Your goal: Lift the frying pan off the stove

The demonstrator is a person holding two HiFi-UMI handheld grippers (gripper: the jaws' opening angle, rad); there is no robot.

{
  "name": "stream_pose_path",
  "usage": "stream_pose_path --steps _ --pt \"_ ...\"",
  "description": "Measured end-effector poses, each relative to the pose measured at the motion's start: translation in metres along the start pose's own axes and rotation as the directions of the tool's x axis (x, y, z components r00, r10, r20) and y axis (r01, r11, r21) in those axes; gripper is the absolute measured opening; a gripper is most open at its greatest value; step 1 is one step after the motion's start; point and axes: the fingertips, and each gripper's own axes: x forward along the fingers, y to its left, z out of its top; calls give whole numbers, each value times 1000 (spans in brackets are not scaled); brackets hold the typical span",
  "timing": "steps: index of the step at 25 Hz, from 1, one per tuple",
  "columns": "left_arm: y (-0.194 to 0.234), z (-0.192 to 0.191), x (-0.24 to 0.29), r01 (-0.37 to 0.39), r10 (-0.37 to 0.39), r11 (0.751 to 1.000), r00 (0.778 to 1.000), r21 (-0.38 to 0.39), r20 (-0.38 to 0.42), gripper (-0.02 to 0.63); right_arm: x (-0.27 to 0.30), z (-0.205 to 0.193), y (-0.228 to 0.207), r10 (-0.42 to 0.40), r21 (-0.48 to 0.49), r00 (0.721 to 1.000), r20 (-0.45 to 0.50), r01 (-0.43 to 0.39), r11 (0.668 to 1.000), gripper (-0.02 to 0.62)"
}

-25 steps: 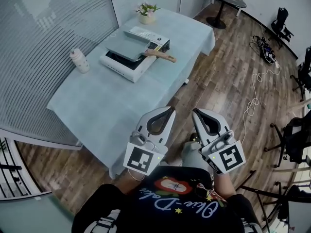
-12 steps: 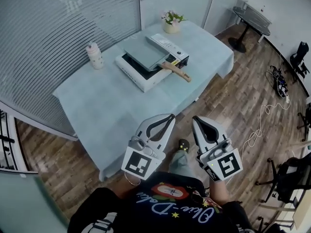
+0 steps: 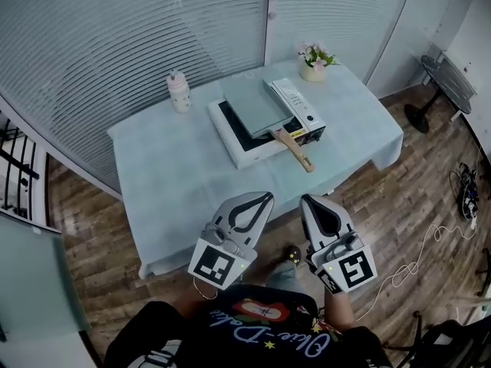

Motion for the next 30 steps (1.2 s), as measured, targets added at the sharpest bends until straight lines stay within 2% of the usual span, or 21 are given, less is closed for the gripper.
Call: stream_pose_path --steps 13,19,25,30 --pt "-16 -6 66 -172 176 982 983 72 -50 5 -5 -9 -71 186 34 982 27 -187 982 0" --pt "-20 -10 82 -261 262 965 963 37 -59 5 -11 -15 -91 269 51 962 39 -271 961 0" --pt "-21 -23 90 -324 325 946 943 20 -72 5 -13 -24 -109 313 55 949 41 -315 947 0" --pt "-22 -27 82 -359 361 933 929 39 -78 5 -11 -31 -110 337 72 941 37 -339 938 0"
